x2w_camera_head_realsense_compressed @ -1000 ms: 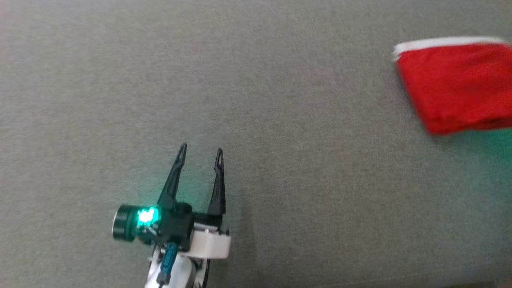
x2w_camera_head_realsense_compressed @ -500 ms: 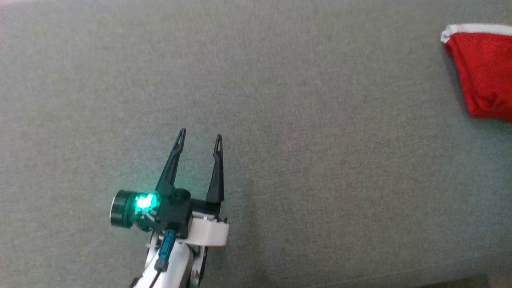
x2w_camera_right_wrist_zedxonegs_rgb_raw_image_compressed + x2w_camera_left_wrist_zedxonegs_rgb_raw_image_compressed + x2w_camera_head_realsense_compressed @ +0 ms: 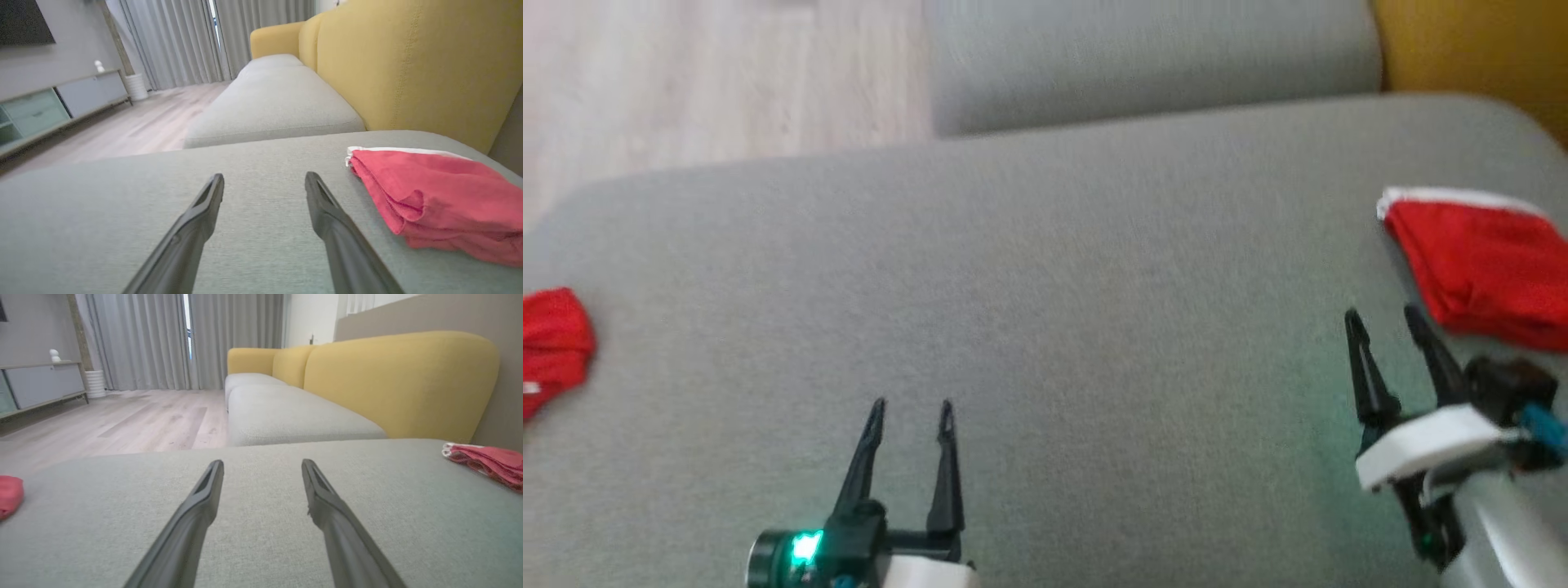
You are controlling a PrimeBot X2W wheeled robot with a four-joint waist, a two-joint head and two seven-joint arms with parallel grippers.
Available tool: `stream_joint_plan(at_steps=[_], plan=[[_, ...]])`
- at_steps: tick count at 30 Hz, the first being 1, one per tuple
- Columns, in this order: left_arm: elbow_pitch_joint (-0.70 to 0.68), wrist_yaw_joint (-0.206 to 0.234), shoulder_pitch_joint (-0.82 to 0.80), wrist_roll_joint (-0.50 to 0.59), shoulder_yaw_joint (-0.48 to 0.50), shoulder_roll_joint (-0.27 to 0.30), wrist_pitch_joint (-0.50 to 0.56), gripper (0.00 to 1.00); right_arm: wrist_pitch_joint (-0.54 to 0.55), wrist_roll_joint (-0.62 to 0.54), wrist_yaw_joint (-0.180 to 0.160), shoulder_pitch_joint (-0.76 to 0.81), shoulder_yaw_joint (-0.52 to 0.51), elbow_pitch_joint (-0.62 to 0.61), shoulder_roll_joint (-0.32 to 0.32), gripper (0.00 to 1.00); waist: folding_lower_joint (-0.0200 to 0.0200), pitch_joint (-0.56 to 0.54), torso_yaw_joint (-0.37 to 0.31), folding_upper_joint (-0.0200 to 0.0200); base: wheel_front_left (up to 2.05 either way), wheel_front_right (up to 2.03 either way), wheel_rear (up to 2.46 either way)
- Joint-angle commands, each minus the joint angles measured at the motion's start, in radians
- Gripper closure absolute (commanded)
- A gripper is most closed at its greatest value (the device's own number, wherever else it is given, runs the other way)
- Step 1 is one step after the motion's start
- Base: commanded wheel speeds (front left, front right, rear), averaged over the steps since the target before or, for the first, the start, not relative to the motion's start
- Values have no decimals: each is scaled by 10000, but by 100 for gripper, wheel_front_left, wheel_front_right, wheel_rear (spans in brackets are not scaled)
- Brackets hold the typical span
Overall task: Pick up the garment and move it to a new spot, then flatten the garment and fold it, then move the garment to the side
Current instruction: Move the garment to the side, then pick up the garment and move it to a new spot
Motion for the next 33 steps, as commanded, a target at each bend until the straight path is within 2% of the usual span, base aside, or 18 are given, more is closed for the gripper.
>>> stream_joint_plan(at_steps=[1,6,11,18,33], plan=[[-355,76,-183,-97,434,-25,-51,0,-127,2,-9,-129,-1,-475,-81,0,5,-502,408,0,0,0,0],[-850,237,241,-299,509,-25,-51,0,-135,-454,-9,1497,-749,-2541,821,0,5,-795,762,0,0,0,0],[-1338,149,851,269,637,-26,-51,0,-137,-830,-9,3015,-870,-3883,1184,0,5,-1098,975,0,0,0,0],[-1593,-191,1498,862,880,18,-51,0,-138,-1376,-9,4022,-813,-4094,1423,0,5,-1341,1020,0,0,0,0],[-1538,-411,1585,978,1159,-16,-51,0,-139,-1520,-9,4101,-830,-3995,1655,0,5,-1421,814,0,0,0,0]])
